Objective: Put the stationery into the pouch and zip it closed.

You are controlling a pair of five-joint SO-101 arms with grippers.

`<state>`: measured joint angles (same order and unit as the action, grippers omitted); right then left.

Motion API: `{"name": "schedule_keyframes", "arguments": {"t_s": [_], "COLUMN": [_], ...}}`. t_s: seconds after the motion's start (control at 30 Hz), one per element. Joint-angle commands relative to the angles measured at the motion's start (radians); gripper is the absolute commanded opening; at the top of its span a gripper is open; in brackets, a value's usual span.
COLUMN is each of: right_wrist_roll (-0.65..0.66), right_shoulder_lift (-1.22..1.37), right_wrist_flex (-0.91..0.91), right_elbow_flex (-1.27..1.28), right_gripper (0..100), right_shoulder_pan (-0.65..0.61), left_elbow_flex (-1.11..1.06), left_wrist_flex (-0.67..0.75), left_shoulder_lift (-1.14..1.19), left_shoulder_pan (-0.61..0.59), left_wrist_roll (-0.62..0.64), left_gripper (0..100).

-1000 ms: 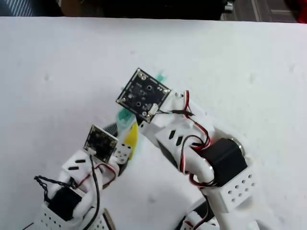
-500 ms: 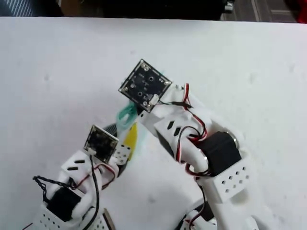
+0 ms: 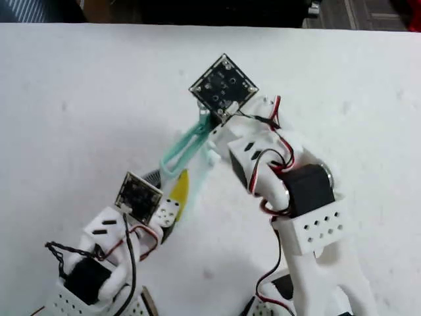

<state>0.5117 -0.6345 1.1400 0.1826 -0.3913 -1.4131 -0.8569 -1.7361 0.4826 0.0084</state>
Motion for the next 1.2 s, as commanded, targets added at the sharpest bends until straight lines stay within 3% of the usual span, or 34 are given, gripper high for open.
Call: {"name": "schedule_keyframes", "arguments": {"t_s": [0.0, 0.4, 0.77, 1.0, 1.17], "right_wrist_roll": [-0.009, -0.012, -0.014, -0.006, 0.002], "right_shoulder_lift": [-0.005, 0.070, 0.084, -0.059, -0.176], "right_wrist_flex": [-0.051, -0.067, -0.048, 0.145, 0.335], "right_elbow_flex": [-0.006, -0.011, -0.032, -0.044, -0.040], "right_gripper": [1.7, 1.7, 2.2, 30.1, 31.6], "right_shoulder_pan": [0.053, 0.160, 0.150, -0.005, -0.016], "left_elbow_flex": [0.049, 0.049, 0.051, 0.080, 0.130], "left_wrist_flex": [-0.029, -0.029, -0.029, -0.029, -0.041], "left_shoulder_lift": [-0.007, -0.007, -0.007, -0.007, -0.007], "left_shoulder_pan": [0.012, 0.010, 0.008, -0.085, -0.206], "left_wrist_roll": [0.005, 0.005, 0.003, 0.011, 0.014], "left_gripper": [2, 2, 2, 2, 2]}}
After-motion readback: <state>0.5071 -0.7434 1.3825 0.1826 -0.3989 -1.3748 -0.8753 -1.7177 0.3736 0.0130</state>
